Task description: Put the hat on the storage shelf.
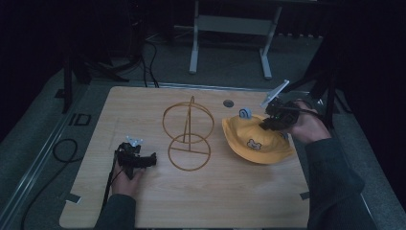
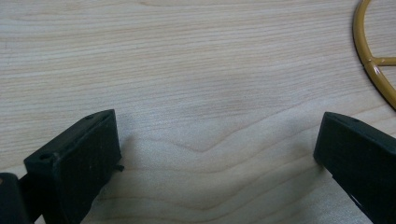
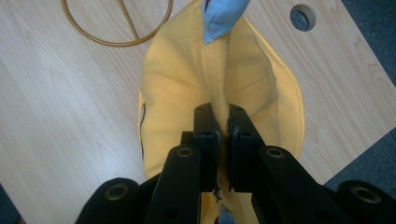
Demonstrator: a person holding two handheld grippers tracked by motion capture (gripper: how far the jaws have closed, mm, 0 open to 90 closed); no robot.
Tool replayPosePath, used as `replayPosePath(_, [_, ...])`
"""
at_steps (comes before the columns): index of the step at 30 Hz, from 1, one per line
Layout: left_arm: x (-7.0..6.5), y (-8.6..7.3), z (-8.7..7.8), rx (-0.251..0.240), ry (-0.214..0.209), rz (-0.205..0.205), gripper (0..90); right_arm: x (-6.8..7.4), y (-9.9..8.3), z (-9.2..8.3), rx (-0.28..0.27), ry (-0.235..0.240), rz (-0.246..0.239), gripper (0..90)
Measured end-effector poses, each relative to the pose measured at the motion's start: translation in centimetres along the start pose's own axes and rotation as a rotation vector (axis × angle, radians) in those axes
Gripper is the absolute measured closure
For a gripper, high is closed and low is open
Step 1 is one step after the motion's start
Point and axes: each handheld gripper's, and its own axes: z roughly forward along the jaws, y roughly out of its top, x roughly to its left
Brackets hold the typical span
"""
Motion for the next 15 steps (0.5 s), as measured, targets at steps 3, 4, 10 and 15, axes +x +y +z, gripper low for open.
replayPosePath(3, [0.0, 0.0, 0.0, 0.001, 0.000, 0.001, 0.4, -0.2, 0.2, -0.5, -0.009, -0.007, -0.006, 84.2])
replayPosePath(4, [0.0, 0.0, 0.0, 0.001, 0.000, 0.000, 0.4, -0.2, 0.3, -0.8, -0.020, -0.017, -0.010, 84.2])
replayPosePath(10, [0.0, 0.0, 0.0, 0.001, 0.000, 0.001, 0.4, -0.5, 0.6, -1.8, -0.045, -0.036, -0.017, 84.3])
replayPosePath(15, [0.0, 0.0, 0.0, 0.001, 0.000, 0.001, 0.4, -0.6, 1.0, -2.6, -0.059, -0.043, -0.028, 84.4])
